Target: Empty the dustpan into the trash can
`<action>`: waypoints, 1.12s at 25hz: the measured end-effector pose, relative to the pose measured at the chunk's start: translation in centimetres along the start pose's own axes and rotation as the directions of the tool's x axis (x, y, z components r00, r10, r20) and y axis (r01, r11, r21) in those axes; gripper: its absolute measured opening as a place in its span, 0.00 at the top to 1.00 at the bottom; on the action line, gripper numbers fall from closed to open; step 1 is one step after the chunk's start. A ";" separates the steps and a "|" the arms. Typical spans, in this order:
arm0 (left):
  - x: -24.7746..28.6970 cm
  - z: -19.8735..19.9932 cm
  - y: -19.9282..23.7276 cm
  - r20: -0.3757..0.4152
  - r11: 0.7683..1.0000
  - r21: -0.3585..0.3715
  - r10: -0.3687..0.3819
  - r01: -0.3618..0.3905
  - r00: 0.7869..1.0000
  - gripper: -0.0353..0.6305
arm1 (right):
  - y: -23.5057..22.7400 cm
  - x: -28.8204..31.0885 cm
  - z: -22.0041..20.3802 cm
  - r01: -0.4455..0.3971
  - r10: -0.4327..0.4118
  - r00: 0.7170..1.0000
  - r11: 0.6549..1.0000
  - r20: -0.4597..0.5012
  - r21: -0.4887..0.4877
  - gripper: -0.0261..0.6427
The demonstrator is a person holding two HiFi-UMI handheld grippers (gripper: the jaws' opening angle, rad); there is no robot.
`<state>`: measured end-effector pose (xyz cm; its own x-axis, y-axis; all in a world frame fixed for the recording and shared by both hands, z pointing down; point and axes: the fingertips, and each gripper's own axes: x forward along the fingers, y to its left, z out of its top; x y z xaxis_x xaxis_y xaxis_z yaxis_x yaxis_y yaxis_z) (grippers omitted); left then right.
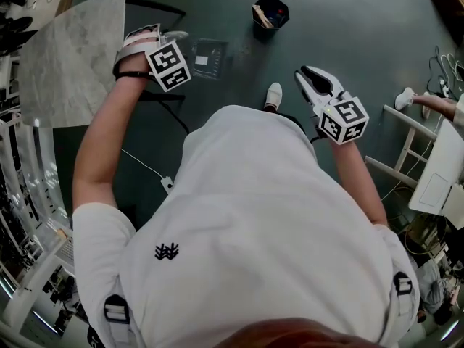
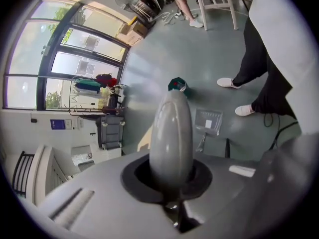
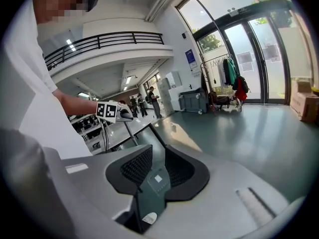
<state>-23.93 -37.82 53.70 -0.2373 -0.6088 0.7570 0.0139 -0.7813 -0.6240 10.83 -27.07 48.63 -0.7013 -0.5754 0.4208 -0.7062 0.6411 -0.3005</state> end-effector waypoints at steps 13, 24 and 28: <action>0.1 -5.5 -14.9 0.149 0.886 -0.310 -0.312 0.344 0.938 0.86 | 9.4 -0.3 -4.1 0.077 -0.075 0.996 0.996 -0.038 0.047 0.84; -4.2 -4.7 -22.8 0.352 0.651 -0.483 -0.468 0.586 0.810 0.86 | 12.6 -1.2 -5.4 0.105 -0.104 0.994 0.994 -0.038 0.007 0.88; -4.6 -4.7 -22.4 0.384 0.622 -0.532 -0.428 0.575 0.818 0.86 | 13.1 -1.6 -5.9 0.119 -0.119 0.992 0.993 -0.037 0.011 0.92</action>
<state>-27.70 -16.86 63.28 0.1727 -0.2167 0.9608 -0.6441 -0.7628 -0.0563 3.26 -14.80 49.10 -0.6084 -0.6283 0.4848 -0.7859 0.5620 -0.2579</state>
